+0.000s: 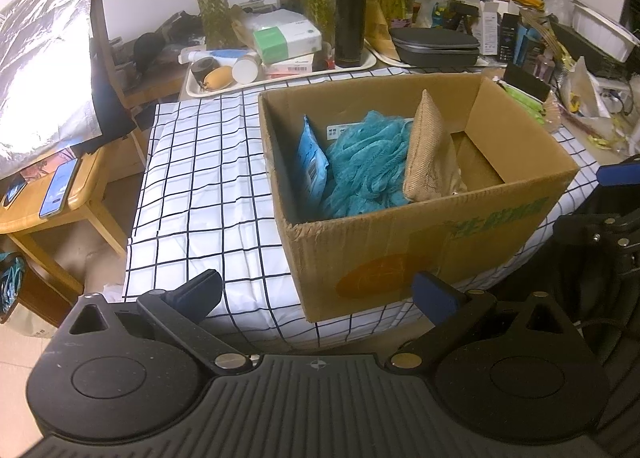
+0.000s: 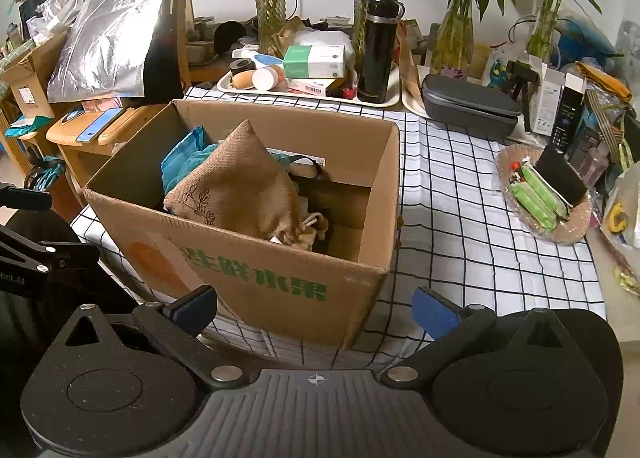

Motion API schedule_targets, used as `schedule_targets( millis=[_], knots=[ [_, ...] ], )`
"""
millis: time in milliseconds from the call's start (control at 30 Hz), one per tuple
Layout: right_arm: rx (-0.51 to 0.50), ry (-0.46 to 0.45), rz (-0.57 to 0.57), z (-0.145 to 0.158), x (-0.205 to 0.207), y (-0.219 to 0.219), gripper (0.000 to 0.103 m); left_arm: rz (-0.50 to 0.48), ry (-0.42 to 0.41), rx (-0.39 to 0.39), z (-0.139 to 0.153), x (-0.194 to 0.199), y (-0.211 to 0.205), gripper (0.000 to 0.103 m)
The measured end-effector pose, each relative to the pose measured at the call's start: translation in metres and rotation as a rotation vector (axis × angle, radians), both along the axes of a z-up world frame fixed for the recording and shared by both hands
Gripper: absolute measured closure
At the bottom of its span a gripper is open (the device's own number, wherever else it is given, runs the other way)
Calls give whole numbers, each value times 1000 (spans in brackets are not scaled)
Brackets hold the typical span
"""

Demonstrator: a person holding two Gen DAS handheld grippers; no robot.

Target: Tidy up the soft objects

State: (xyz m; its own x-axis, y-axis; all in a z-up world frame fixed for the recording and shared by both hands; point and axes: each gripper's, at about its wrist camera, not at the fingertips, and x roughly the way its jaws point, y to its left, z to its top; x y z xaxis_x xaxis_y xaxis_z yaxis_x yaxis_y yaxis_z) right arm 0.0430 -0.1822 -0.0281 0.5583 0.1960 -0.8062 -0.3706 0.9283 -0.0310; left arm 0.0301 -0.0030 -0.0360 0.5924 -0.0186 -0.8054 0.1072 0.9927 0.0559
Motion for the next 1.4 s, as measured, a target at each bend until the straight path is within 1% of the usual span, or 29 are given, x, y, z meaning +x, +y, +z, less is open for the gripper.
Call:
schedule_targets(
  millis=[1400],
  knots=[
    [0, 0, -23, -2, 2, -4, 0, 4, -1, -8, -1, 0, 2, 0]
  ],
)
